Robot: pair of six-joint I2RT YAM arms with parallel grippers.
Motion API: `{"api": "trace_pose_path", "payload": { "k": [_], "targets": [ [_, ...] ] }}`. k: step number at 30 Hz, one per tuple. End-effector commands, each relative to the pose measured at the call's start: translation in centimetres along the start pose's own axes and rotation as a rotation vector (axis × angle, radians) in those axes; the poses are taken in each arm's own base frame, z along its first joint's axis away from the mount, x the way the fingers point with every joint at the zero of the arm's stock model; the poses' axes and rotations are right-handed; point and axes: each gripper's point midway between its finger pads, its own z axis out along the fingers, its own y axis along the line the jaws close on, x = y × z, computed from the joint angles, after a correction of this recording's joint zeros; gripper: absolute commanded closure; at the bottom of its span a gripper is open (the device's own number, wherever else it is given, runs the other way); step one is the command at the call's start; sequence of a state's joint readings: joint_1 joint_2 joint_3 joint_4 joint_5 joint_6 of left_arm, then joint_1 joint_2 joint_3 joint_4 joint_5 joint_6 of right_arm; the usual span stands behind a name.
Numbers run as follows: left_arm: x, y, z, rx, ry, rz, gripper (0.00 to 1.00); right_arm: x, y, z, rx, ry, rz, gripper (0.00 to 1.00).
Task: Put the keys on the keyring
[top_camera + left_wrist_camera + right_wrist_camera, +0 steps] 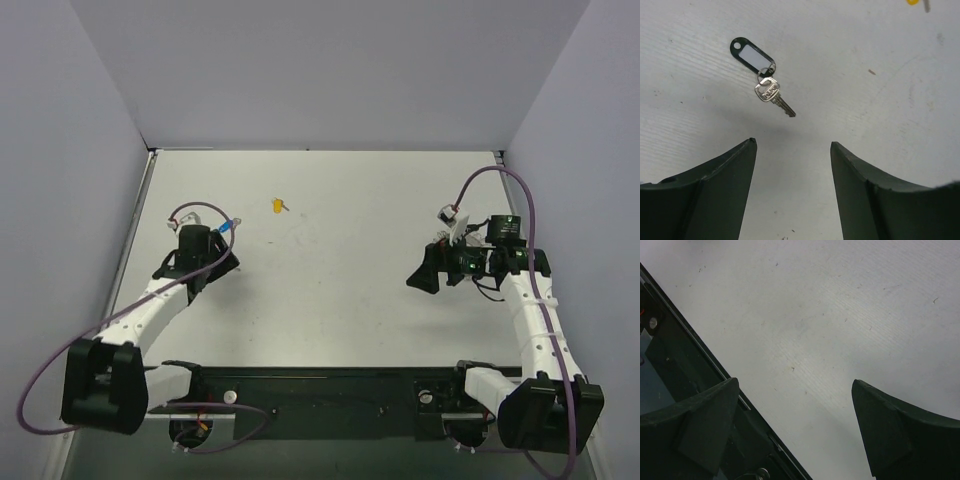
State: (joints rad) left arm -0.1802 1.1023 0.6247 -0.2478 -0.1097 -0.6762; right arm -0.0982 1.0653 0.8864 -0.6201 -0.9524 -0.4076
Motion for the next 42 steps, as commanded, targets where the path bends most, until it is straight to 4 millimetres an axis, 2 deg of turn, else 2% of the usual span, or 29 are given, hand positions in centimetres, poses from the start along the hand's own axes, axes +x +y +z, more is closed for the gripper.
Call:
{"api": "trace_pose_path", "payload": {
  "k": [1,4,10,12,17,27,42],
  "targets": [
    [-2.0,0.0,3.4,-0.064,-0.038,-0.035,0.31,-0.5,0.0,0.1,-0.04,-0.048,-0.037,0.11],
    [-2.2,1.0,5.3,-0.143,-0.024,0.014,0.35,-0.6,-0.2,0.0,-0.037,-0.049,-0.025,0.11],
    [-2.7,2.7,7.0,-0.256,0.026,0.175,0.43,-0.6,0.0,0.1,-0.05,-0.046,-0.019,0.11],
    [-3.0,3.2,7.3,-0.279,0.033,0.201,0.45,-0.6,-0.1,0.1,-0.046,-0.043,-0.019,0.11],
    [-3.2,3.1,7.7,-0.259,0.064,0.221,0.54,-0.5,-0.2,0.1,-0.047,-0.037,-0.015,0.11],
    [-1.4,3.6,9.0,-0.255,0.166,0.255,0.6,-0.4,-0.2,0.1,-0.048,-0.032,-0.022,0.11],
    [-0.9,3.5,9.2,-0.242,0.191,0.254,0.73,-0.3,0.1,0.0,-0.059,-0.027,-0.031,0.11]
  ]
}}
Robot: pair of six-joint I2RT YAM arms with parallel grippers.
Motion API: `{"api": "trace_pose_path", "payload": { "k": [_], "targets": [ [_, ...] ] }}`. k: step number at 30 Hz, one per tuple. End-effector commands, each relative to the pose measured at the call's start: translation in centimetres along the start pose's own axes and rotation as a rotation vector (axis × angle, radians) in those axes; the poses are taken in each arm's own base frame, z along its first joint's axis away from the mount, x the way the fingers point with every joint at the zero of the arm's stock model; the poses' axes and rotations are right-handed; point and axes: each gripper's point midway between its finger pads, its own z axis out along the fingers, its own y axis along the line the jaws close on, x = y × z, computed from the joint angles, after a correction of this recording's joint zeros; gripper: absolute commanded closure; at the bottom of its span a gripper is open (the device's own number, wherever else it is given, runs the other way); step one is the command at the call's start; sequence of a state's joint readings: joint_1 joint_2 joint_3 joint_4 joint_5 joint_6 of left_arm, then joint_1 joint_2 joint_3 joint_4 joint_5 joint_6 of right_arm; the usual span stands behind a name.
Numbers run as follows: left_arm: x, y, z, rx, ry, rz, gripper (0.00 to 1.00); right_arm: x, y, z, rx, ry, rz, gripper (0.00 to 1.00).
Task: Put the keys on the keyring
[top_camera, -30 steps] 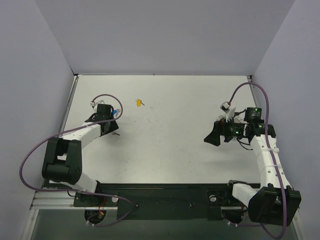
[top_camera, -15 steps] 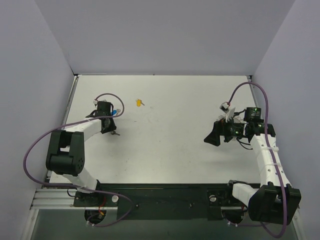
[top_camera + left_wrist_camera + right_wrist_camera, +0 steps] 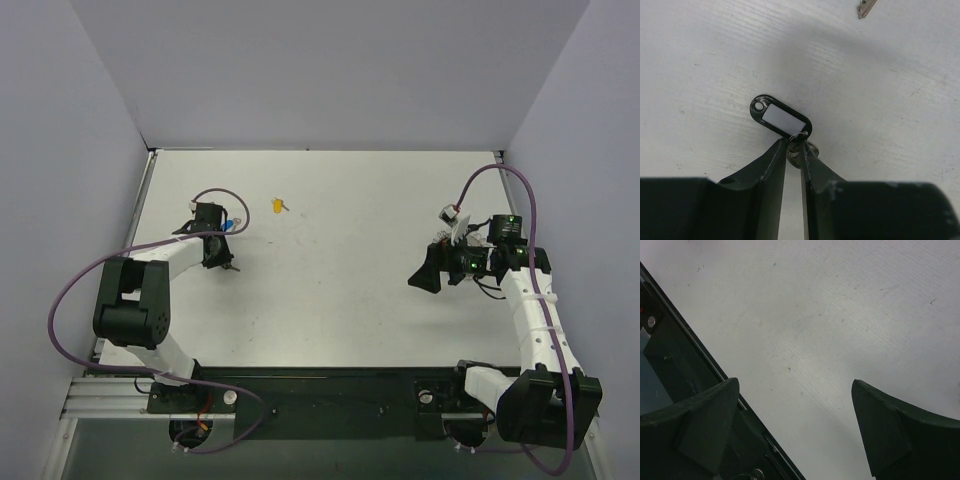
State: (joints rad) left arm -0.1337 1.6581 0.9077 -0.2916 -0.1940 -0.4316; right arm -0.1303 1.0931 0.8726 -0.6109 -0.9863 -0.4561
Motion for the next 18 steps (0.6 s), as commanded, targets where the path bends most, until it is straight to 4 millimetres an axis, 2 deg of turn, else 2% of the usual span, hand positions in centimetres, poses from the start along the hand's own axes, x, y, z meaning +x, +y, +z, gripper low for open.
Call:
{"api": "trace_pose_path", "payload": {
  "k": [1,2,5,8,13,18],
  "targets": [
    [-1.7,-0.5,-0.3,0.02,-0.024,-0.001,0.74,-0.6,0.9,-0.2,-0.045,-0.019,-0.023,0.11],
    [-1.7,-0.5,-0.2,0.021,-0.026,0.0,0.75,-0.6,0.9,-0.2,-0.044,-0.017,-0.024,0.11],
    [-1.8,-0.6,-0.4,0.024,-0.029,-0.001,0.9,-0.6,1.0,-0.2,-0.051,-0.019,-0.026,0.11],
    [-1.8,-0.7,-0.6,0.031,-0.026,-0.001,0.99,-0.6,1.1,-0.2,-0.061,-0.017,-0.023,0.11],
    [-2.5,-1.0,-1.6,0.053,-0.05,0.0,1.0,-0.6,1.3,-0.3,-0.067,-0.016,-0.029,0.11],
    [-3.1,-1.8,-3.6,0.126,-0.08,0.023,1.0,-0.5,1.5,-0.4,-0.074,-0.013,-0.033,0.11]
  ]
}}
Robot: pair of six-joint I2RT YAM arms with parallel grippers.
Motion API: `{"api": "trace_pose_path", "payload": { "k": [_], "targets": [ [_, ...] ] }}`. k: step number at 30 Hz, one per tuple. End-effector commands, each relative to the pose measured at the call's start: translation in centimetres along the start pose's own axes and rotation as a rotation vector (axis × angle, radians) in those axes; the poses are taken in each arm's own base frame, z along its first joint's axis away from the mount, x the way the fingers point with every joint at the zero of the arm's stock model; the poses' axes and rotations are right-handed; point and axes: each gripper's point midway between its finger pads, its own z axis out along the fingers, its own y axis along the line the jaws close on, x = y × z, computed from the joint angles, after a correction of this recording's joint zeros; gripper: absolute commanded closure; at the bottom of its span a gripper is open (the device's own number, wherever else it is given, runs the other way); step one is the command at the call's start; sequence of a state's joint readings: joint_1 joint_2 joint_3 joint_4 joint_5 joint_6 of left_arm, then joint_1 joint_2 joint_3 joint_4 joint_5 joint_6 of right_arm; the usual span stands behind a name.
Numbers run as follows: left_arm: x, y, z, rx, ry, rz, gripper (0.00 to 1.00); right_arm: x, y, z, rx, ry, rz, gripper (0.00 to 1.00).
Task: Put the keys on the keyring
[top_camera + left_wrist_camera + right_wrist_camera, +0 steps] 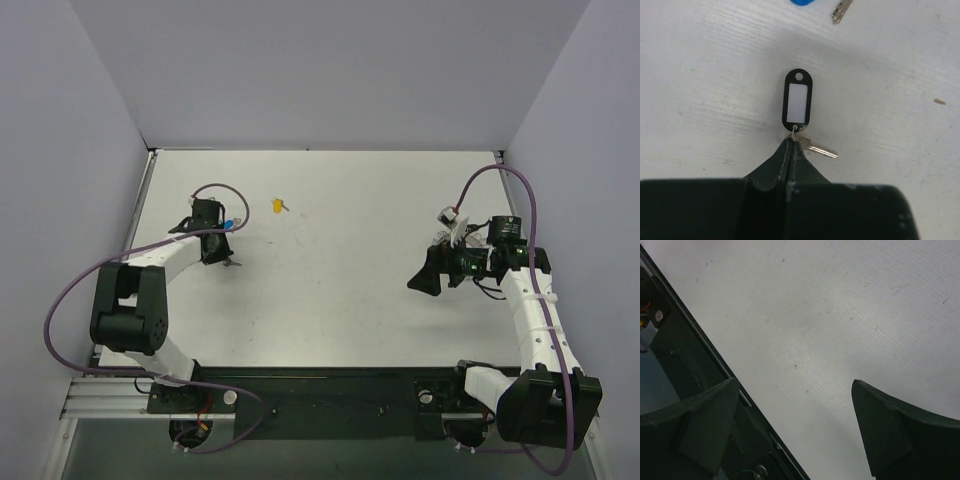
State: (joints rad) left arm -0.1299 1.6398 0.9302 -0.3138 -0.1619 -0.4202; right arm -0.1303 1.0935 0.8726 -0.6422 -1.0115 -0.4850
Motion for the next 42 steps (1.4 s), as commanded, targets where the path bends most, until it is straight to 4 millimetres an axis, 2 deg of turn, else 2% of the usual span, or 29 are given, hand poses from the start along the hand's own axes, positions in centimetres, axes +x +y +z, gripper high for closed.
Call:
{"api": "trace_pose_path", "payload": {
  "k": [1,4,7,8,9,10,11,12,13,14,15,16,17,18,19,20,23,26,31,32,33,34,35,36,37,42],
  "targets": [
    [-2.2,-2.0,-3.2,0.132,-0.072,0.03,1.0,-0.7,0.8,-0.3,-0.043,-0.017,-0.03,0.11],
    [-2.3,-3.6,-5.1,0.231,-0.117,0.085,1.0,-0.4,1.1,-0.4,-0.056,-0.008,-0.041,0.11],
    [-0.7,-7.2,-7.5,0.394,-0.11,0.19,1.0,-0.1,1.4,-0.5,-0.073,0.007,-0.095,0.11],
    [-0.7,-8.3,-8.7,0.444,-0.138,0.243,1.0,0.1,1.7,-0.6,-0.082,0.023,-0.098,0.11],
    [0.5,-9.9,-9.6,0.505,-0.138,0.324,1.0,0.3,1.7,-0.6,-0.092,0.036,-0.139,0.11],
    [0.5,-11.1,-11.0,0.564,-0.178,0.371,1.0,0.6,2.4,-0.7,-0.115,0.061,-0.162,0.11],
    [2.4,-13.1,-12.2,0.644,-0.179,0.474,1.0,0.9,2.6,-0.8,-0.137,0.077,-0.219,0.11],
    [2.2,-14.3,-13.7,0.695,-0.238,0.515,1.0,1.1,3.7,-1.2,-0.172,0.1,-0.24,0.11],
    [4.3,-16.0,-15.0,0.768,-0.246,0.609,1.0,1.1,3.8,-1.3,-0.196,0.103,-0.311,0.11],
    [5.5,-18.0,-17.2,0.86,-0.281,0.679,1.0,1.1,4.6,-1.5,-0.224,0.108,-0.319,0.11],
    [6.2,-18.8,-17.9,0.891,-0.305,0.735,1.0,1.0,4.8,-1.4,-0.247,0.102,-0.372,0.11],
    [7.8,-20.3,-19.5,0.966,-0.322,0.8,1.0,1.0,5.6,-1.6,-0.277,0.097,-0.379,0.11],
    [8.4,-21.1,-20.2,0.994,-0.35,0.857,1.0,1.0,5.9,-1.4,-0.304,0.094,-0.439,0.11],
    [9.7,-22.5,-21.7,1.053,-0.375,0.904,1.0,1.2,6.6,-1.5,-0.333,0.092,-0.442,0.11],
    [10.3,-23.4,-22.3,1.083,-0.392,0.94,1.0,1.2,6.9,-1.3,-0.366,0.09,-0.502,0.11],
    [11.4,-24.9,-24.0,1.145,-0.429,0.977,1.0,1.5,8.0,-1.4,-0.417,0.096,-0.52,0.11],
    [12.9,-27.5,-25.7,1.197,-0.486,1.046,1.0,1.9,9.7,-1.2,-0.511,0.117,-0.554,0.12],
    [14.5,-29.4,-27.2,1.243,-0.53,1.087,1.0,1.5,10.7,-1.2,-0.566,0.095,-0.55,0.15],
    [15.4,-31.4,-29.0,1.307,-0.63,1.063,1.0,1.8,11.4,-1.3,-0.609,0.091,-0.535,0.18],
    [16.1,-31.3,-29.0,1.319,-0.635,1.069,1.0,1.9,11.4,-1.2,-0.616,0.085,-0.558,0.2],
    [15.9,-31.7,-29.6,1.341,-0.674,1.052,1.0,2.2,11.4,-1.1,-0.622,0.09,-0.56,0.22],
    [16.6,-31.5,-29.3,1.343,-0.673,1.056,1.0,2.3,11.4,-1.1,-0.629,0.086,-0.584,0.25],
    [16.7,-31.8,-30.1,1.367,-0.703,1.04,1.0,2.6,11.5,-1.1,-0.64,0.092,-0.591,0.27],
    [17.2,-31.6,-29.6,1.365,-0.695,1.037,1.0,2.8,11.6,-1.0,-0.657,0.09,-0.619,0.29],
    [17.1,-31.8,-30.3,1.385,-0.722,1.021,1.0,3.0,11.9,-1.1,-0.672,0.094,-0.628,0.31],
    [18.3,-31.9,-30.3,1.416,-0.718,0.985,1.0,3.5,13.0,-1.4,-0.752,0.092,-0.7,0.46]
  ]
}}
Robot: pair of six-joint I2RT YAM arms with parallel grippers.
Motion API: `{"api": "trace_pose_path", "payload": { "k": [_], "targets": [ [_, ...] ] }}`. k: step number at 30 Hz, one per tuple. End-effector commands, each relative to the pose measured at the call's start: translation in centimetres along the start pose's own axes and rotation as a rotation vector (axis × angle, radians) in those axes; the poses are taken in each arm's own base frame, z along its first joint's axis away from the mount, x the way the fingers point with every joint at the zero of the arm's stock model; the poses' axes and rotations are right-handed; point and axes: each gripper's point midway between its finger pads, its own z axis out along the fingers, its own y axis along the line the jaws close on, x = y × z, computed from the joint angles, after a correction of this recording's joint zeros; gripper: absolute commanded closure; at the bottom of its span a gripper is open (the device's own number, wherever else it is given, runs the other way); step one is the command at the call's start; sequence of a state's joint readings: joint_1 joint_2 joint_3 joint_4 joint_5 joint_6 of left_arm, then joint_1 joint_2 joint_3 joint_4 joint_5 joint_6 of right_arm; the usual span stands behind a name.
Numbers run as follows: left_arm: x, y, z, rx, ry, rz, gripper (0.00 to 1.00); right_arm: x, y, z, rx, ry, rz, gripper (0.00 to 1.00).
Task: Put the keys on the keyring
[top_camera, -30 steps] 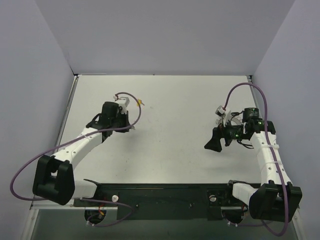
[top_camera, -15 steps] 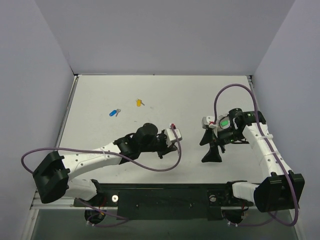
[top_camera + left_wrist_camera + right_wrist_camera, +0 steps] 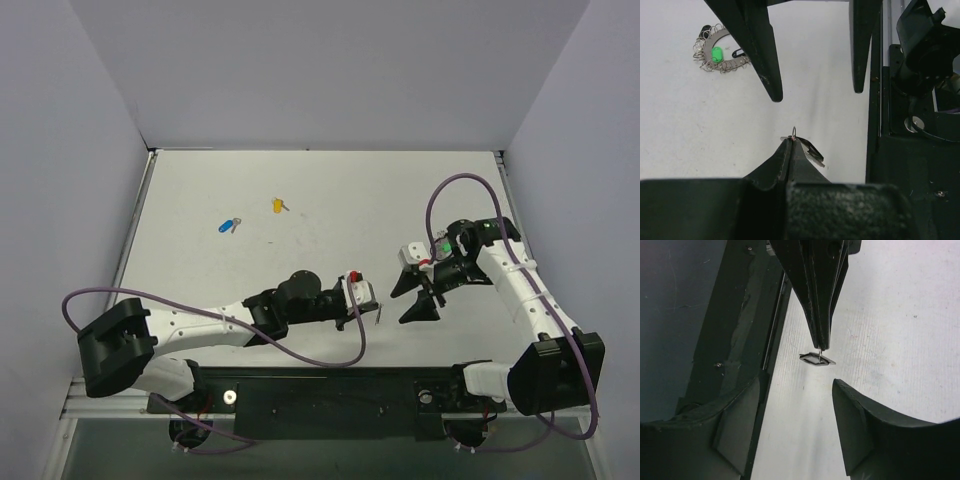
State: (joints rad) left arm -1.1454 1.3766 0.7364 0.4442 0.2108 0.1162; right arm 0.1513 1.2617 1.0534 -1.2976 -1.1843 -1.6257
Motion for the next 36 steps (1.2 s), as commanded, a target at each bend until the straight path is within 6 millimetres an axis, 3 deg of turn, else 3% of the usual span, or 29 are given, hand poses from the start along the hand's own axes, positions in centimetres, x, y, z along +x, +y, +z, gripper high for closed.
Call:
{"api": "trace_pose_path", "payload": {
  "k": [1,7,11,36],
  "targets": [
    [-3.2,-0.2,0.7,-0.019,-0.147,0.011,1.0,-1.3,2.9,0.5,-0.11,-0.057,0.002,0.48],
    [-3.1,-0.8,0.8,-0.015,-0.168,0.002,1.0,-0.8,3.0,0.6,-0.13,-0.042,-0.005,0.67],
    [-3.0,-1.0,0.8,-0.016,-0.173,-0.006,1.0,-0.9,3.0,0.7,-0.135,-0.045,-0.007,0.73],
    [-3.1,-1.5,1.1,0.005,-0.177,-0.031,1.0,-1.5,3.6,1.0,-0.164,-0.062,-0.018,0.84]
  ]
}}
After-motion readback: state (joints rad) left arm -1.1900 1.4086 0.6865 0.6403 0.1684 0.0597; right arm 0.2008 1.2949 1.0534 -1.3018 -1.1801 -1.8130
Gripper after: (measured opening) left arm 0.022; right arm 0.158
